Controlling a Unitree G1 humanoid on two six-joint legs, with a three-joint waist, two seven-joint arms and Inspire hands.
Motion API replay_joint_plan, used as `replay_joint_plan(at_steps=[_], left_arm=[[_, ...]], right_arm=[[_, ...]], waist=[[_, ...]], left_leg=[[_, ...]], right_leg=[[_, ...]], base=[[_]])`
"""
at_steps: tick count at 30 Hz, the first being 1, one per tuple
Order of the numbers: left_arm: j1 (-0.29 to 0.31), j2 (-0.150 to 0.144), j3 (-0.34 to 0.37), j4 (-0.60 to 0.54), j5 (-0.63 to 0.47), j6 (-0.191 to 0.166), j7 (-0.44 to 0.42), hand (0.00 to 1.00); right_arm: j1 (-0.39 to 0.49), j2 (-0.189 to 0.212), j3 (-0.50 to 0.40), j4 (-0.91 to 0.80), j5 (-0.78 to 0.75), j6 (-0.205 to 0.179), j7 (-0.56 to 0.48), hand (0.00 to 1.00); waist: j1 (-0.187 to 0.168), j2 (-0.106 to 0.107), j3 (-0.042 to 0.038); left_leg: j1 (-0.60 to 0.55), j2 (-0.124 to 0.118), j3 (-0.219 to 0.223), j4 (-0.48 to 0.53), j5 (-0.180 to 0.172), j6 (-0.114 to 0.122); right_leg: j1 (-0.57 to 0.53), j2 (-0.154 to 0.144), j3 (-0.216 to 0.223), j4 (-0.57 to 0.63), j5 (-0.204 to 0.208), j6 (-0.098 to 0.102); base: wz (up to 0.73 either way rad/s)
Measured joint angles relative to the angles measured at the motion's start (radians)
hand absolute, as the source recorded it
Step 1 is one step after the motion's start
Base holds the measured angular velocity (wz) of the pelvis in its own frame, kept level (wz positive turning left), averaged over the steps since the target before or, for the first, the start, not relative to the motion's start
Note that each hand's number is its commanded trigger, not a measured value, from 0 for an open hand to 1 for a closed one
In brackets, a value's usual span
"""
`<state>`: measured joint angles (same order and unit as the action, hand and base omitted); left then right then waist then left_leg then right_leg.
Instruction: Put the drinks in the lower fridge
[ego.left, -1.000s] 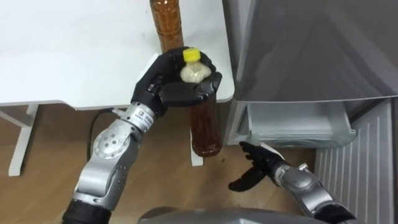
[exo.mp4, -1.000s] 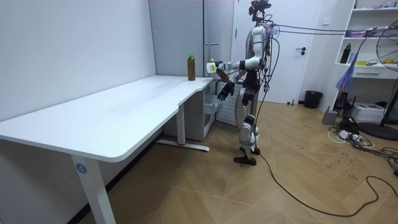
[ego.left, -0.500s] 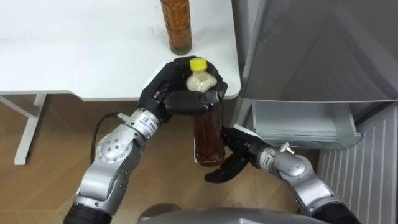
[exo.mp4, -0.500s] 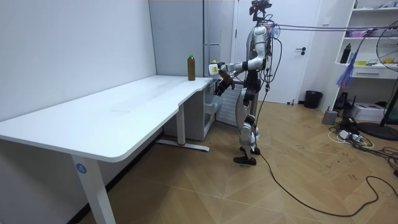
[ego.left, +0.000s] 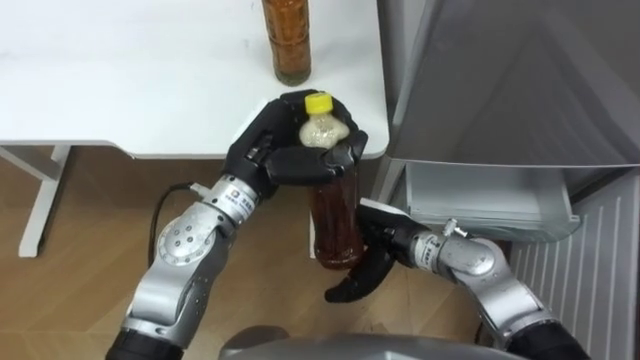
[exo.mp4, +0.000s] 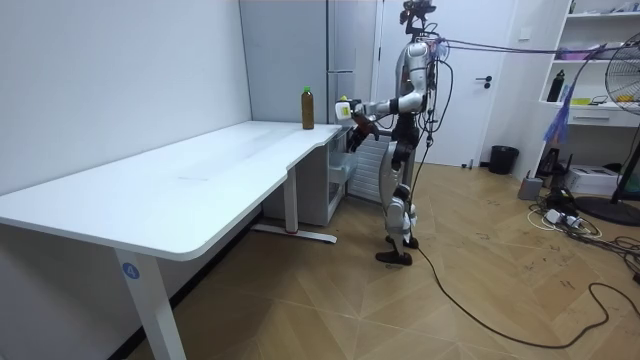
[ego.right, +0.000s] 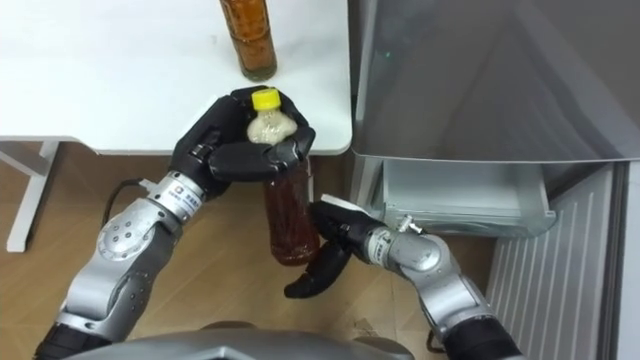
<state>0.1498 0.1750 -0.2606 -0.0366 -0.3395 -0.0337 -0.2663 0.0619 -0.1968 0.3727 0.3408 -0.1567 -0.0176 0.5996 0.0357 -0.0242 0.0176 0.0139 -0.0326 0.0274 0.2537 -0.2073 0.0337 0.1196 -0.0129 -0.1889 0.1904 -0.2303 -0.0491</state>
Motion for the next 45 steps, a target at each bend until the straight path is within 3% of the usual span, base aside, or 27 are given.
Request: replay_joint_plan(at_steps=[9,19,25,30,31,32,45], left_arm=[[-0.002,0.022,-0.030,-0.001,0.032,-0.009,0.017,1.00],[-0.002,0.040,-0.038,-0.002,0.078,-0.022,-0.005,1.00],[0.000,0.039,-0.041,0.001,0.078,-0.028,-0.010,1.00],[0.001,0.044,-0.056,0.007,0.077,-0.031,-0.005,1.00],[0.001,0.047,-0.058,0.007,0.077,-0.031,-0.004,1.00],[0.001,0.049,-0.062,0.007,0.077,-0.031,-0.003,1.00],[0.001,0.060,-0.076,0.006,0.080,-0.031,-0.002,1.00]], right_arm=[[-0.001,-0.006,-0.001,-0.046,0.037,0.000,0.102,0.00],[-0.001,-0.015,-0.002,-0.074,0.225,0.005,0.126,0.00],[-0.001,-0.023,0.000,-0.074,0.345,0.022,0.139,0.00],[0.001,-0.039,0.012,-0.074,0.402,0.030,0.140,0.00],[0.003,-0.043,0.019,-0.074,0.425,0.036,0.137,0.30],[0.006,-0.045,0.025,-0.074,0.440,0.041,0.134,0.98],[0.010,-0.057,0.040,-0.073,0.472,0.055,0.132,1.00]], waist=[[-0.002,-0.005,0.0007],[0.030,-0.039,0.0032],[0.029,-0.021,0.0095],[0.025,-0.006,0.0021],[0.025,-0.007,0.0019],[0.025,-0.007,0.0019],[0.026,-0.010,-0.0003]], left_leg=[[0.009,0.001,0.003,0.000,0.000,0.000],[0.012,0.002,0.020,0.000,0.001,0.001],[0.016,0.002,0.019,0.000,0.001,0.001],[0.015,0.003,0.018,0.000,0.001,0.001],[0.014,0.003,0.018,0.000,0.001,0.001],[0.013,0.003,0.018,0.000,0.001,0.001],[0.006,0.003,0.016,0.006,0.001,0.002]], right_leg=[[0.001,-0.001,-0.002,0.013,0.000,0.000],[-0.007,-0.002,0.011,0.012,-0.001,0.001],[0.003,-0.002,0.009,0.013,0.000,0.002],[0.003,-0.002,0.006,0.015,0.000,0.002],[0.002,-0.001,0.005,0.016,0.000,0.002],[0.001,-0.002,0.003,0.016,0.000,0.002],[-0.006,-0.002,-0.003,0.027,0.000,0.002]], base=[[-0.01],[-0.05],[0.01],[0.00],[0.00],[0.00],[0.00]])
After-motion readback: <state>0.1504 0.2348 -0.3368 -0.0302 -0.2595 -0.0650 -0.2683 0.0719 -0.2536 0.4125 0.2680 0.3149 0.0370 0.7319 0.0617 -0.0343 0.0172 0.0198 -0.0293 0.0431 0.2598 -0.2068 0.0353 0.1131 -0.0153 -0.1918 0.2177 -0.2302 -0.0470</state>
